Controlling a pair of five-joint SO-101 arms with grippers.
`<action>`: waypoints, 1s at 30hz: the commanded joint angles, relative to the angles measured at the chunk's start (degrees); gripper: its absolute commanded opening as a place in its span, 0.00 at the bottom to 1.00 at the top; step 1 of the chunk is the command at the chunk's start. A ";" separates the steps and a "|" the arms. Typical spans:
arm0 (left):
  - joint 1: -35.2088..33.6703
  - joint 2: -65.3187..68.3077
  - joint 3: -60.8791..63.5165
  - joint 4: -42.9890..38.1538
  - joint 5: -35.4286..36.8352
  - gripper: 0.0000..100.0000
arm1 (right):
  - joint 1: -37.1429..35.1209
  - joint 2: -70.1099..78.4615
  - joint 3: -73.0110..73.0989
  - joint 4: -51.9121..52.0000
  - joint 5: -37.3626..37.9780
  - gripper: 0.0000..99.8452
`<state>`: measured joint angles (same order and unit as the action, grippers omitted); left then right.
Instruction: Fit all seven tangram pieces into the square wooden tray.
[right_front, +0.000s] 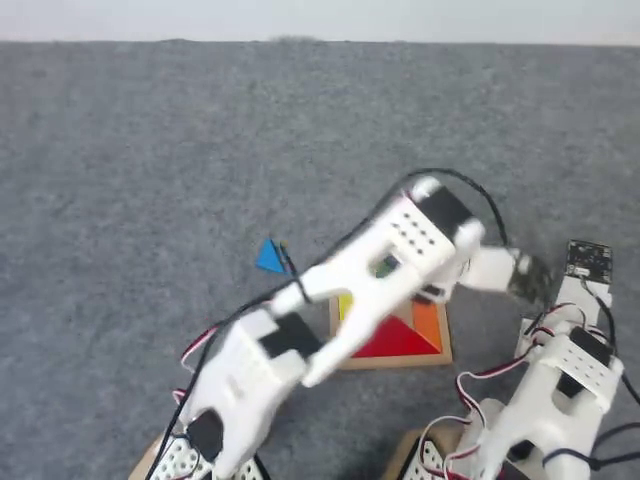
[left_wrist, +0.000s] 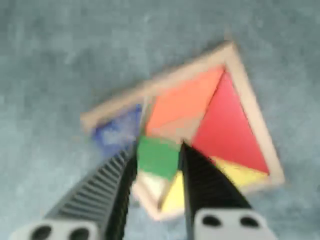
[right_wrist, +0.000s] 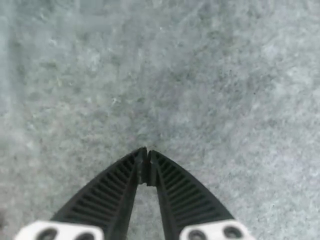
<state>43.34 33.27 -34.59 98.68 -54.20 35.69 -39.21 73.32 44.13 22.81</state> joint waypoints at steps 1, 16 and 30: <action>-6.42 -8.70 0.75 1.67 10.29 0.13 | 0.13 -0.13 -0.53 -1.01 0.53 0.01; -17.05 -2.46 17.63 -24.44 37.10 0.13 | -3.47 -0.31 -0.53 -4.18 -2.46 0.01; -9.05 -1.58 28.62 -33.93 39.21 0.13 | -9.10 -0.31 -11.69 3.91 -7.82 0.01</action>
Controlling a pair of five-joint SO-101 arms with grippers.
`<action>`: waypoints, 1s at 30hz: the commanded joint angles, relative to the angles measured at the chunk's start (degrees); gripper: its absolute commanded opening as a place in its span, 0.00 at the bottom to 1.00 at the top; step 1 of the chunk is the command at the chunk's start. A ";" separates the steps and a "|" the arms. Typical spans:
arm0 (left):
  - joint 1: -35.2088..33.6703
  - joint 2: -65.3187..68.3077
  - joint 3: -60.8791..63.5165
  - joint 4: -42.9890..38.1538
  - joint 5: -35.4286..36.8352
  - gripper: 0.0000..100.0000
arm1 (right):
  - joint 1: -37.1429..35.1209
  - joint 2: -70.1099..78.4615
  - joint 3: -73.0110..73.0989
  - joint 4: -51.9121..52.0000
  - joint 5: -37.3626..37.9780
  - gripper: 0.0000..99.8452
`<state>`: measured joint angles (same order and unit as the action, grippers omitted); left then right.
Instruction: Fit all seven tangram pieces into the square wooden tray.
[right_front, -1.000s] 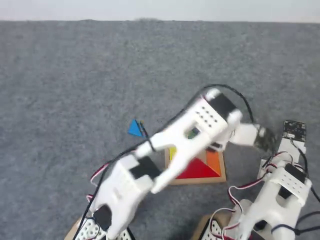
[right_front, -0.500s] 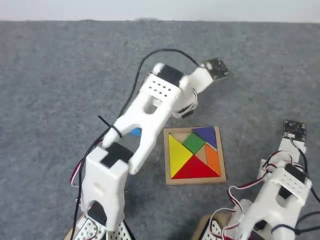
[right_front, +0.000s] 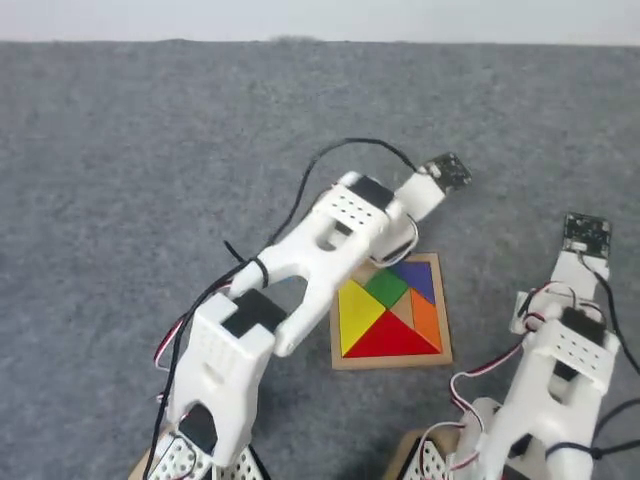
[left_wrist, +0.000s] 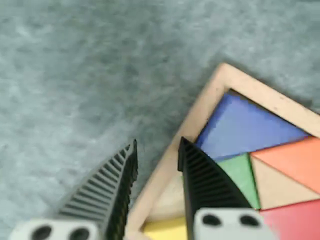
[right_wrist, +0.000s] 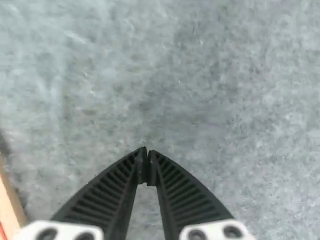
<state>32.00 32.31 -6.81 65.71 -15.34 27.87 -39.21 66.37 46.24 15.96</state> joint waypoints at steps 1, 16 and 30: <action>2.81 -0.62 1.27 -1.05 0.35 0.13 | -1.36 -0.31 -5.01 1.89 -1.05 0.01; -15.21 -20.75 1.80 7.47 15.12 0.13 | -7.16 -0.31 -5.45 1.89 -0.88 0.01; -45.54 -43.25 37.05 -0.35 26.20 0.13 | -41.45 1.27 -23.74 16.75 -1.05 0.01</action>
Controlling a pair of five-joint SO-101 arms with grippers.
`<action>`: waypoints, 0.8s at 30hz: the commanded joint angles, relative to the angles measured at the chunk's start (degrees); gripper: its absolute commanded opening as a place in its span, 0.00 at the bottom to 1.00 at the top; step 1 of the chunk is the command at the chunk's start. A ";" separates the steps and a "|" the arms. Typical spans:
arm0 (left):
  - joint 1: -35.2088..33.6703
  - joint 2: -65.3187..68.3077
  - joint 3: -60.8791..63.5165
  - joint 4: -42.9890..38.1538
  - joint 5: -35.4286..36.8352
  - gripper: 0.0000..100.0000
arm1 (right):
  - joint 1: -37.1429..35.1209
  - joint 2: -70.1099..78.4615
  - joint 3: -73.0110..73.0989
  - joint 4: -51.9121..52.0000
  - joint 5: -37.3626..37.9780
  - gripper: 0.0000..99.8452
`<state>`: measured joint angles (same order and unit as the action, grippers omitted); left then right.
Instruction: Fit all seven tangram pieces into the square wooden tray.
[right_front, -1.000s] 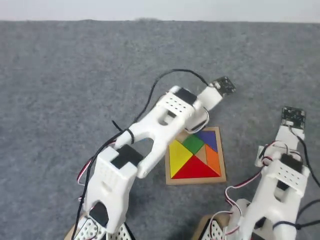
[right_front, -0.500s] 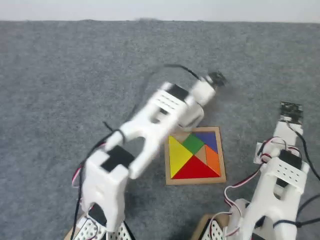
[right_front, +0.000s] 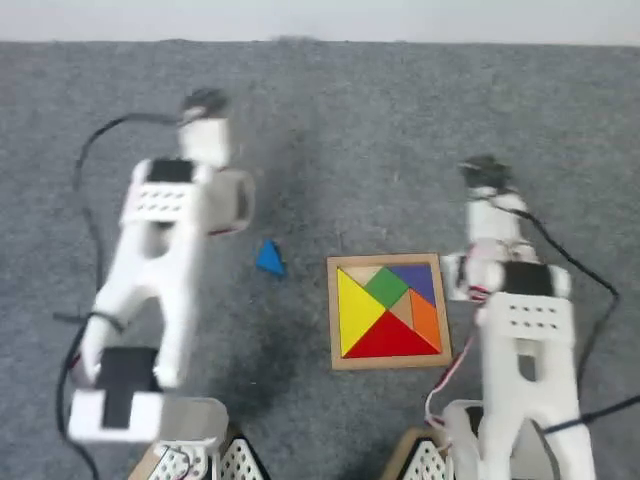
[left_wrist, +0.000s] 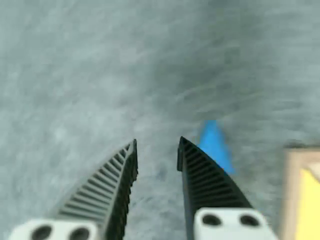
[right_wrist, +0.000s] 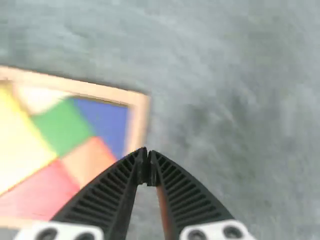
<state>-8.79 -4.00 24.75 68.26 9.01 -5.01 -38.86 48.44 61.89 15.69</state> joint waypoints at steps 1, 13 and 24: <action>-6.42 -8.62 7.25 -3.08 1.85 0.13 | -11.47 2.07 -7.21 1.27 -1.41 0.01; -20.04 -12.40 21.41 -19.16 1.49 0.13 | -34.95 41.89 -42.37 5.93 -12.22 0.12; -32.09 -4.48 10.15 -14.51 3.78 0.14 | -39.16 65.54 -60.04 -0.13 -29.89 0.12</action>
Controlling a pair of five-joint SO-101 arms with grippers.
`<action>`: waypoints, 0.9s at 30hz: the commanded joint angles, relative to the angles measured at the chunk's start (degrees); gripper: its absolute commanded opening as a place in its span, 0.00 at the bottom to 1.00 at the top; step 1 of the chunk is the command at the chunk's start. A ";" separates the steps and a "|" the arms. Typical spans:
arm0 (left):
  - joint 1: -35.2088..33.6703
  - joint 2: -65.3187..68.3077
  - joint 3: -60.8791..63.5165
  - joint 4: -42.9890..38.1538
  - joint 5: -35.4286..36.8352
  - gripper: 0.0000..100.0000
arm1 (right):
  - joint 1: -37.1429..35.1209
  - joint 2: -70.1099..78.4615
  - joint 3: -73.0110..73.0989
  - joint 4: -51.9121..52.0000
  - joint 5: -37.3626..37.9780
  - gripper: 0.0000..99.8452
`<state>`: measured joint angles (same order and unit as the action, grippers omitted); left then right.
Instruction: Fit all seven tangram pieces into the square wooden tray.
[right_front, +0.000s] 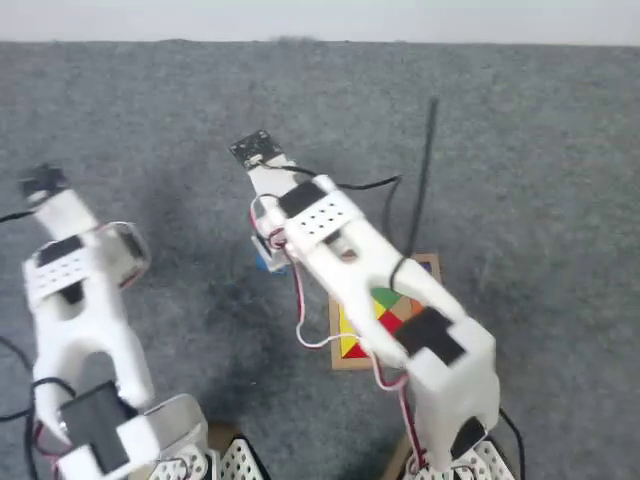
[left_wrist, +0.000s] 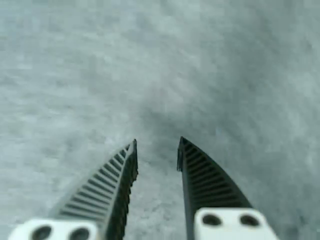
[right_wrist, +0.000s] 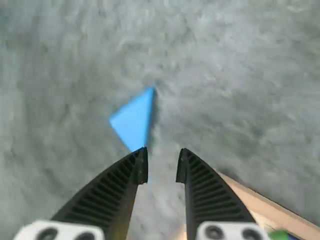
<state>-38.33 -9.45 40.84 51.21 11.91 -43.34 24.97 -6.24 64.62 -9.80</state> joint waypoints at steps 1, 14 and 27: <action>-3.16 2.02 -7.52 3.78 0.88 0.14 | -1.45 3.30 -5.98 -3.56 -5.27 0.12; -4.22 10.81 -14.29 5.27 0.70 0.14 | -4.62 9.36 -11.96 -2.42 -6.15 0.12; -3.96 10.81 -14.20 5.27 0.62 0.14 | -5.85 9.19 -12.04 0.13 -3.43 0.26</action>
<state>-42.29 1.71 28.97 56.22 12.00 -48.53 35.69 -15.38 64.18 -15.96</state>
